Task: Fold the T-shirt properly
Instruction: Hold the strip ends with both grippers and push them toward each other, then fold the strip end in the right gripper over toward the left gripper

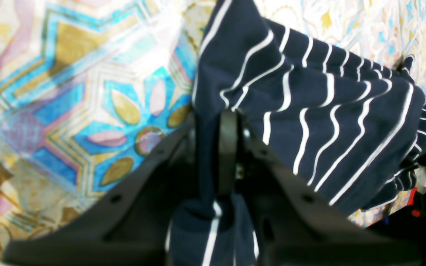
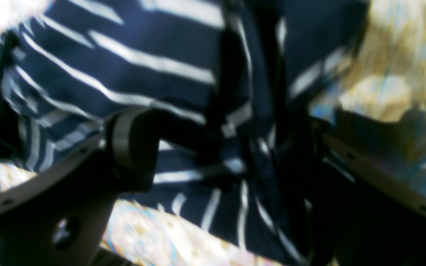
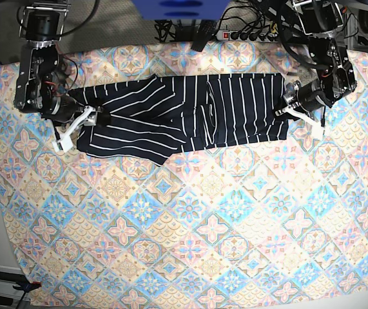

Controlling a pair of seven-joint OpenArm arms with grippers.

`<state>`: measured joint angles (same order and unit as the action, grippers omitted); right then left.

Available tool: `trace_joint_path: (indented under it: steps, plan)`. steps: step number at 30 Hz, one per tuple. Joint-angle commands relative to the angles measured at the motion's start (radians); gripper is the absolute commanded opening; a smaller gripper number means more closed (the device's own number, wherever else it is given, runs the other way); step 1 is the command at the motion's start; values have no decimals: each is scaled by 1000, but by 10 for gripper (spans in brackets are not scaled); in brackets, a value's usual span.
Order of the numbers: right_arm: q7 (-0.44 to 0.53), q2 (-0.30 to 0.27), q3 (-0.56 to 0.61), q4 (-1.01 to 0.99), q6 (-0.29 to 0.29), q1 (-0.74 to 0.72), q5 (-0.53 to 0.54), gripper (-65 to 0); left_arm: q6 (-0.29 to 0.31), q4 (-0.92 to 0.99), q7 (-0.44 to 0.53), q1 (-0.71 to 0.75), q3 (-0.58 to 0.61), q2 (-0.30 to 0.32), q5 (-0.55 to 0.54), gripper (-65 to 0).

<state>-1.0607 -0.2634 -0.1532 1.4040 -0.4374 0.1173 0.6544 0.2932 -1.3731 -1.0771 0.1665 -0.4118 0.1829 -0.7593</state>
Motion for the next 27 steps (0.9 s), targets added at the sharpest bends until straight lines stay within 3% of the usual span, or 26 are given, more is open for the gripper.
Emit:
trace_joint_path:
  steps: [1,8,14,18,27]
  plan:
    - [26,-12,-4,8,-5,-23,17,-175,7,-12,4,-8,-3,14,-12,-650]
    - [41,-12,4,-65,-7,-24,18,-177,7,-12,5,-8,-3,14,-12,-650]
    - [56,-17,102,-91,-7,-24,18,-192,7,-12,7,-8,-3,14,-12,-650]
    - [55,-12,154,-91,-7,-24,25,-298,7,-12,7,-8,-3,14,-12,-650]
    - [46,6,165,-81,-7,-46,25,-609,7,-12,7,-8,-3,14,-13,-650]
